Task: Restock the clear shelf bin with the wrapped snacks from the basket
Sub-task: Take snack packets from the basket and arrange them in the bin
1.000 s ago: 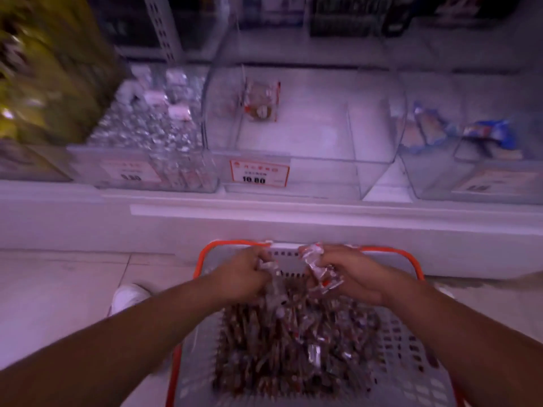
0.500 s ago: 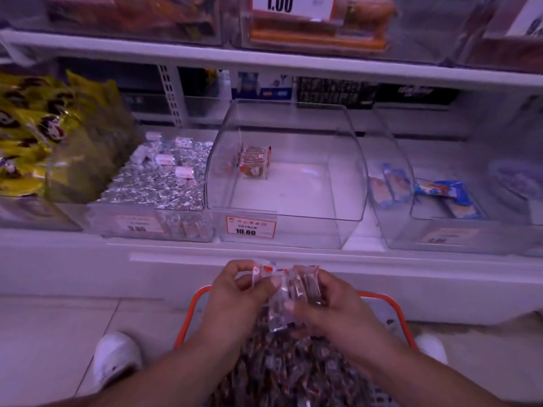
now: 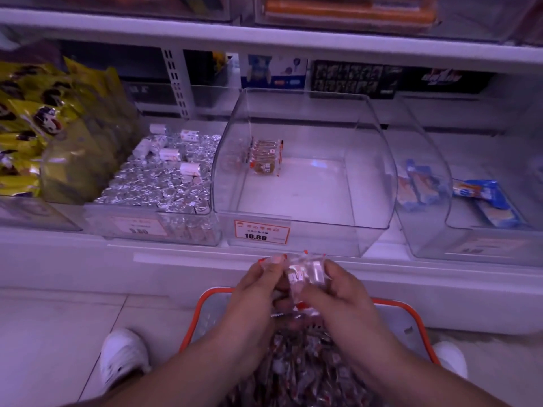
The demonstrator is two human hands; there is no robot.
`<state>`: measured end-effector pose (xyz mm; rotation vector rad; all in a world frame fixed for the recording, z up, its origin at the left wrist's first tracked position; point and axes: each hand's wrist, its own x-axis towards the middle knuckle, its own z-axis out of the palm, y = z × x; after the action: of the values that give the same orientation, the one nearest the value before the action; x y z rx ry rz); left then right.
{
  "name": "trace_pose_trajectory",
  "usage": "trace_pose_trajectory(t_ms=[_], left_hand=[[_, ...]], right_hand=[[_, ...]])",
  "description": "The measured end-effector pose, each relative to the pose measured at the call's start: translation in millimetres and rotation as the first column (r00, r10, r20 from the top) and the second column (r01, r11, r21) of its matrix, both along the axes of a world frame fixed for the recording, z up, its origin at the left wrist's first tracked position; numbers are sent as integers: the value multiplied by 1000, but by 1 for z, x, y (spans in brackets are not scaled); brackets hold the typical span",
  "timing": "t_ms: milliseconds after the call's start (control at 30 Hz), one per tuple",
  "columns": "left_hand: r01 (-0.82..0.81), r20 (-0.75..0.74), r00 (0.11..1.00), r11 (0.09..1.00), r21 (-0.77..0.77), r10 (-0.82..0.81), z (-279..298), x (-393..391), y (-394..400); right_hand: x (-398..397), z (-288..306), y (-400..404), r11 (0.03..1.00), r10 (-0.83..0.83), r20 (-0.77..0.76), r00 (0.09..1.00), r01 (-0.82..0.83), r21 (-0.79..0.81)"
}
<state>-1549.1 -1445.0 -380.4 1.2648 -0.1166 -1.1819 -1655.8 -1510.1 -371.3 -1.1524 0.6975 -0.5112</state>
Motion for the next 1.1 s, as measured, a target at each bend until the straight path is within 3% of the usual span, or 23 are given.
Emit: trace_pose_trajectory(t_ms=[67,167,300,467,533,633,733,800,967,1100], left_hand=[[-40,19,999,999,6,39,0,3,1],[-91,41,995,996,8,91,0,4,4],[-53,-13,998,998,39,53,1,1,2],[-18,29,999,1000,2,18,-1,0,4],[-79,33,996,996,27,78,-4,3,5],[-112,3,994,994,21,111,-3,1,3],[-99,-28,995,995,-9,99,0,-7,0],[-101,-61,993,995,-25,100,3,-9,-1],[-39,191,980,994,-99,57,6,-14,2],[-59,193,978,992,-115,80,14,-13,4]], right_hand=[[-3,5,-8,986,25,36,999,-30,162],[-8,5,-14,987,90,-33,995,-85,136],[-9,-4,-13,991,49,-266,963,-80,-106],[-7,-10,-12,886,-86,-422,902,-125,-447],[-8,-13,-16,878,-114,-432,895,-113,-465],[-3,-7,-10,938,-82,-328,941,-39,-345],[1,-7,6,894,-34,-295,955,-102,-435],[1,-10,10,855,-93,-291,952,-73,-513],[-1,-11,11,819,-190,-243,951,17,-573],[-3,-5,10,848,-171,-223,960,28,-529]])
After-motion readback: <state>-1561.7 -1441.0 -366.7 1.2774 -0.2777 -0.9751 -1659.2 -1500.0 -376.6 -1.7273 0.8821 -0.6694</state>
